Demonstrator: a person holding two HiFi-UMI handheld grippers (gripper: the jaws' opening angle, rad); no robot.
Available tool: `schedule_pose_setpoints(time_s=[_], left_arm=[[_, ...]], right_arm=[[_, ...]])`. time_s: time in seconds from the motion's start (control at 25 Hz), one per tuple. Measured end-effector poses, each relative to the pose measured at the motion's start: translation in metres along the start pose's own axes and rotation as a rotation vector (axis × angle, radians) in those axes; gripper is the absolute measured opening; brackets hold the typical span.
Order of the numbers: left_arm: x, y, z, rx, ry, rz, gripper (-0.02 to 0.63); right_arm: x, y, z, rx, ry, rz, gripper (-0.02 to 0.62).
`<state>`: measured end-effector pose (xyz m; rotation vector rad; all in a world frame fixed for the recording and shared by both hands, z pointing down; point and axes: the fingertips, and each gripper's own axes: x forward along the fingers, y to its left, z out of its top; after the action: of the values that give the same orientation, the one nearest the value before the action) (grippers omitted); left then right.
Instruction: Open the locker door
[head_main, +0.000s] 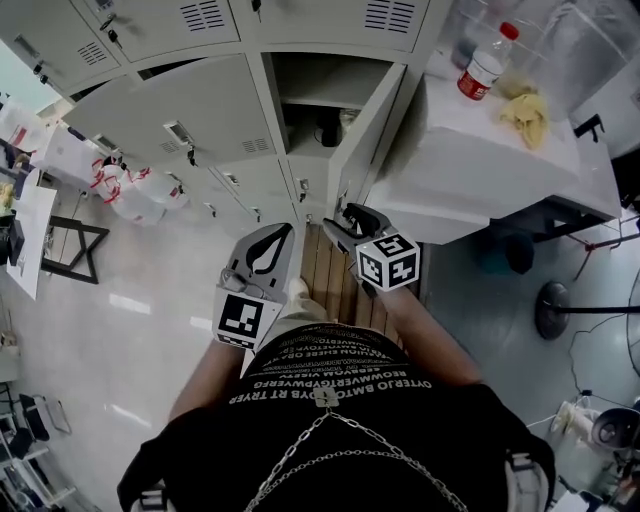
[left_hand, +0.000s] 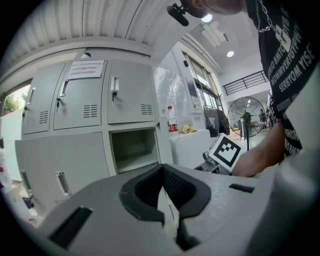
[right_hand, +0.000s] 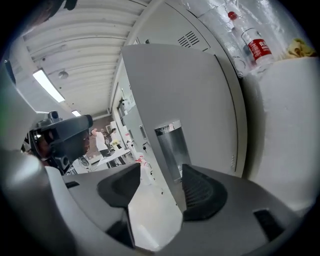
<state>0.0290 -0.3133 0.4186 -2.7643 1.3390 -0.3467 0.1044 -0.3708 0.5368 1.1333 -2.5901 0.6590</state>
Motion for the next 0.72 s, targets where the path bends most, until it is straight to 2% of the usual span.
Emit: schedule_pose_setpoints(time_s=[0.24,0.52,0.72], left_arm=[[-0.015,0.003,-0.012,-0.019,0.026,0.032,0.003],[-0.01,0.019,-0.014,-0.014,0.027,0.029,0.003],[0.007,0.023,-0.007,-0.006,0.007,-0.008,0.003]], right_arm=[[0.016,-0.015,0.0,-0.029,0.02,-0.09,0.255],[0.019,-0.012,0.004,-0.063,0.001,-0.089,0.161],[0.002,-0.019,-0.001,-0.066,0.013,-0.092,0.192]])
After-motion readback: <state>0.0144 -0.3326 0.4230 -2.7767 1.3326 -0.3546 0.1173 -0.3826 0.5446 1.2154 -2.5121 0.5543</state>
